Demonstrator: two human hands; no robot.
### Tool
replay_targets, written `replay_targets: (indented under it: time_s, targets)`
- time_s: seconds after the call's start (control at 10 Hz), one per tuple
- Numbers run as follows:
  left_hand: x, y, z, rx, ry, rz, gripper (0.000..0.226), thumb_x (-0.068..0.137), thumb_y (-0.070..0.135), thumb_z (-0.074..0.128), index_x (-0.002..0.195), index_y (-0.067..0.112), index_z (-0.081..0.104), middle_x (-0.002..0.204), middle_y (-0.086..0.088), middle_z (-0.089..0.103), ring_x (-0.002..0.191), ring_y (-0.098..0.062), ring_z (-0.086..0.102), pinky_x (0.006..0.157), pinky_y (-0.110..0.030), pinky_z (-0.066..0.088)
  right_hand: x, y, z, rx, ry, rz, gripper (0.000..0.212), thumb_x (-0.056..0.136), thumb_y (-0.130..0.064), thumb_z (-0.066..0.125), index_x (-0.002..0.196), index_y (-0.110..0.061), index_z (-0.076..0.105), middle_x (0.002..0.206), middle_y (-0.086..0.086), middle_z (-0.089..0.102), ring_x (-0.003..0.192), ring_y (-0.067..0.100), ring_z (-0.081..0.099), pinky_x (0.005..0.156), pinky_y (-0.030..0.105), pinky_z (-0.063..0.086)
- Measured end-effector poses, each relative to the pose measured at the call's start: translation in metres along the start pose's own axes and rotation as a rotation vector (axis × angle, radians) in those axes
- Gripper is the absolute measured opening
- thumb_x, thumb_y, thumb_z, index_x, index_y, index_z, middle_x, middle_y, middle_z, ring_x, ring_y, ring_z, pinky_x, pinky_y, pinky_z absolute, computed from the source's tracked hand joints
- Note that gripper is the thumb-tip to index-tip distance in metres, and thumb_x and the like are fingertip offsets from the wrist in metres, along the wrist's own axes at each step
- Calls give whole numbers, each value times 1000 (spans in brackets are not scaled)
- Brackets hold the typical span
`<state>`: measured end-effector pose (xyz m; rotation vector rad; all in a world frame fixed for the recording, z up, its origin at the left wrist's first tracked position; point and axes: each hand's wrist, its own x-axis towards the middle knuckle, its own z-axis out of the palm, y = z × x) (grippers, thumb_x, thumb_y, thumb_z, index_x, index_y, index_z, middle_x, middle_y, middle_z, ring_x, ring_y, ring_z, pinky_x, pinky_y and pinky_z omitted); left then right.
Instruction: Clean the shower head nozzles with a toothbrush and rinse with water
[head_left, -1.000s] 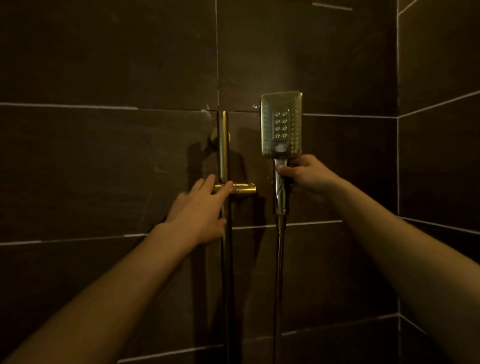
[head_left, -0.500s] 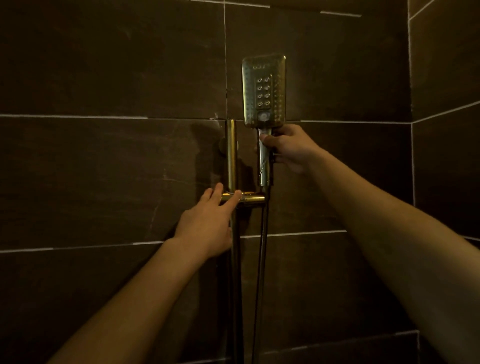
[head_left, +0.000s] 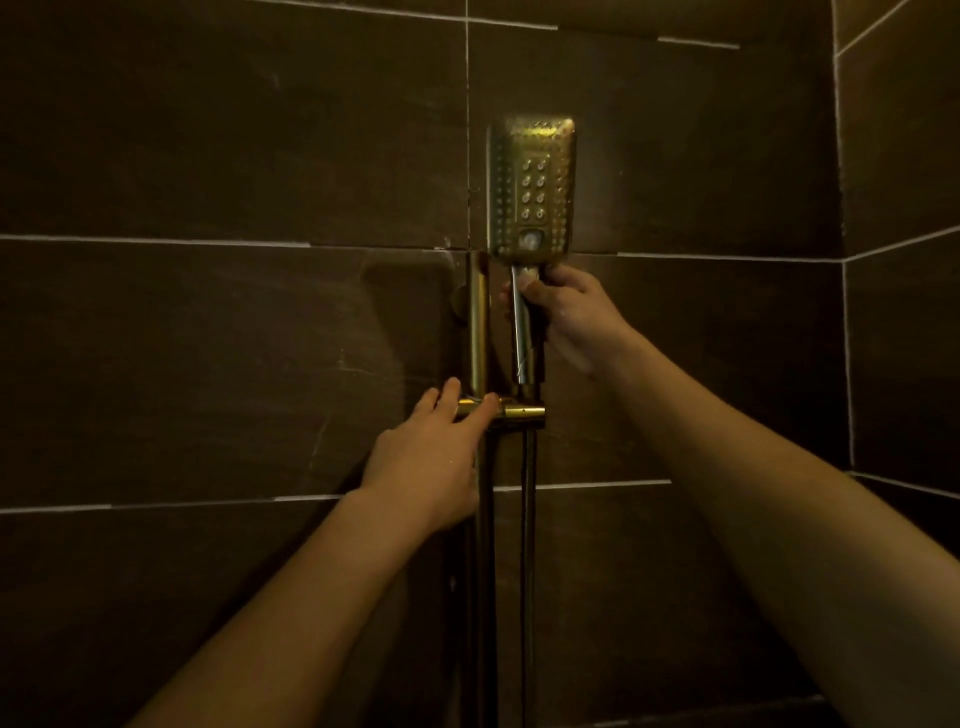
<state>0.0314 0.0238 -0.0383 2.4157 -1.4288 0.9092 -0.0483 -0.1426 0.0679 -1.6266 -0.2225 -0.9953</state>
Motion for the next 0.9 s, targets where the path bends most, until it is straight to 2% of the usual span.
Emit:
replay_targets:
  time_s: [0.1,0.2,0.3,0.4,0.5,0.6,0.7,0.8,0.9]
  targets:
    - [-1,1,3,1,15,-7,88,88,33,61,152,43,1,166,-2,-4,153,-27,4,105,-54,41,-6,12,-1,69,2,-7,18,102,-8,50,116,-6,62,97,4,67,91,14,67,74,26,58]
    - [1,-1,7,-2,34,-3,91,87,33,63,152,45,-1,166,0,-4,153,-26,4,104,-54,41,-6,13,-6,92,1,-8,19,102,-11,51,117,-7,61,101,4,66,97,17,67,80,29,56]
    - [2,-2,9,-12,29,-9,91,87,33,63,151,45,0,166,-1,-3,153,-27,4,105,-54,40,-10,14,-3,-2,-14,-8,17,104,-15,48,113,-16,62,102,3,67,99,17,68,87,32,53]
    - [1,-1,8,-23,24,-16,92,86,32,64,151,45,0,166,-1,-3,153,-28,3,107,-55,39,-12,15,2,-67,5,5,16,105,-20,46,114,-21,60,98,2,68,95,16,69,85,33,54]
    - [0,1,5,-37,-9,-29,92,87,30,64,152,44,0,166,-1,-6,153,-28,1,110,-55,37,-15,11,3,-162,8,37,16,106,-26,44,114,-24,58,94,2,69,99,21,70,90,41,55]
    - [-2,3,-1,-59,-63,-51,93,88,29,65,152,45,-2,166,2,-11,153,-26,-4,110,-56,35,-16,7,3,-285,36,93,21,106,-31,42,121,-22,53,100,5,70,107,29,70,97,50,54]
    - [-4,2,-7,-34,-124,-53,95,88,30,65,152,46,-3,165,4,-14,153,-24,-6,110,-57,34,-22,4,4,-424,28,183,29,107,-35,38,130,-22,50,118,10,66,113,31,65,98,52,52]
    - [-6,3,-19,-77,-173,-60,98,88,30,66,152,46,-6,164,4,-19,152,-25,-8,111,-59,32,-32,-7,6,-579,-9,246,32,107,-30,37,136,-22,48,126,10,60,112,26,60,99,49,50]
    - [-29,3,-13,-182,-179,-69,96,91,33,63,151,48,-10,161,7,-28,152,-23,-11,112,-59,30,-69,12,-6,-764,-49,280,44,107,-30,38,149,-16,39,138,7,53,112,20,57,92,37,49]
